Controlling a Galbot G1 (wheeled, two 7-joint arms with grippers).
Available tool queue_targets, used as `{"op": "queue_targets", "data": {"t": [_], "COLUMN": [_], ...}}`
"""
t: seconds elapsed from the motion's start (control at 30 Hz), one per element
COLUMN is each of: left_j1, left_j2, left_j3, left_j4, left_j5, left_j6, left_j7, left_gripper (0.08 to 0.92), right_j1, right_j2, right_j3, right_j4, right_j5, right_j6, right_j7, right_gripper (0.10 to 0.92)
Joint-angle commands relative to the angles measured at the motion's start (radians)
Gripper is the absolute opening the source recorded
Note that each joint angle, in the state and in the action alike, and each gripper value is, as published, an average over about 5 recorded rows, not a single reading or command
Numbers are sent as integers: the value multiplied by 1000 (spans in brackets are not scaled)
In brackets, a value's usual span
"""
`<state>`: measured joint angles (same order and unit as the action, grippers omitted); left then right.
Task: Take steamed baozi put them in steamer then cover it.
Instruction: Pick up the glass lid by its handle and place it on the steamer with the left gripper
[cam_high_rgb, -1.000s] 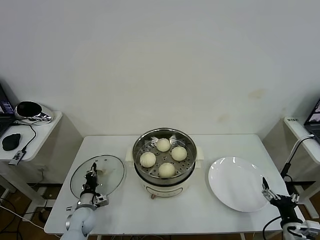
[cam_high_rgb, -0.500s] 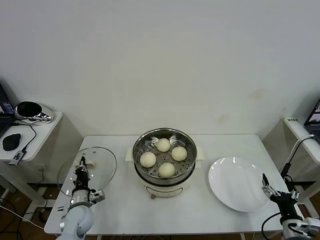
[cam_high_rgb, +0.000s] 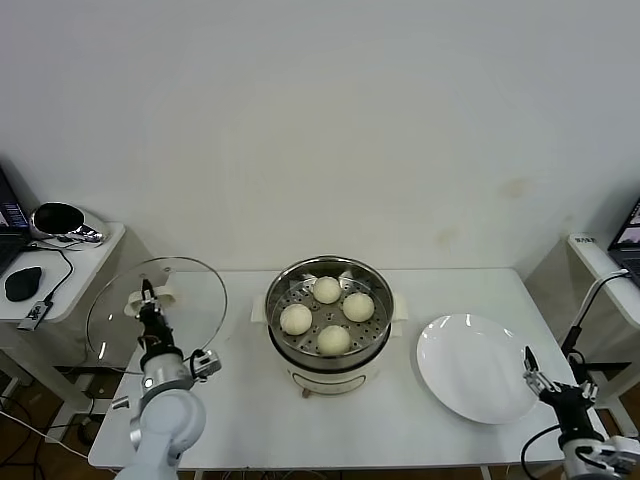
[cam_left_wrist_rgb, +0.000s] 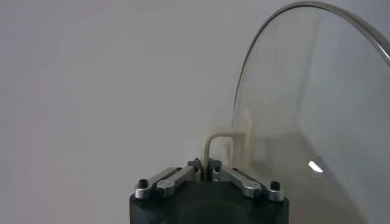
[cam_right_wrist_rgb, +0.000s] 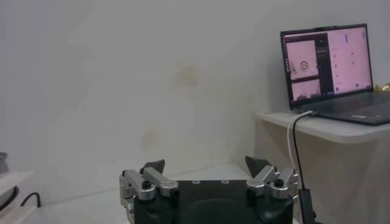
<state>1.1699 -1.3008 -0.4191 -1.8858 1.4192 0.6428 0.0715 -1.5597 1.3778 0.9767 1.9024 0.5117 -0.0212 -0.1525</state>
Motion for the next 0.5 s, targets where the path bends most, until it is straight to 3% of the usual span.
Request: {"op": "queue_targets", "data": {"t": [0.03, 0.27, 0.5], "left_j1": [-108, -228, -289], "left_j2": [-82, -180, -223], "left_j3": [181, 297, 405], "left_j4": [-101, -50, 46], "left_j5": [184, 246, 241], "left_j6": [134, 134, 134], "left_j7": [180, 237, 236], "left_gripper": [129, 129, 129], "right_j1": [0, 3, 12], "right_j2": [22, 59, 80], "right_j3": [-7, -8, -13], "right_j4": [3, 2, -8], "right_j5": [-23, -49, -73], "right_j6": [1, 10, 18], "right_j7": [-1, -3, -5], "right_gripper": [823, 823, 823]}}
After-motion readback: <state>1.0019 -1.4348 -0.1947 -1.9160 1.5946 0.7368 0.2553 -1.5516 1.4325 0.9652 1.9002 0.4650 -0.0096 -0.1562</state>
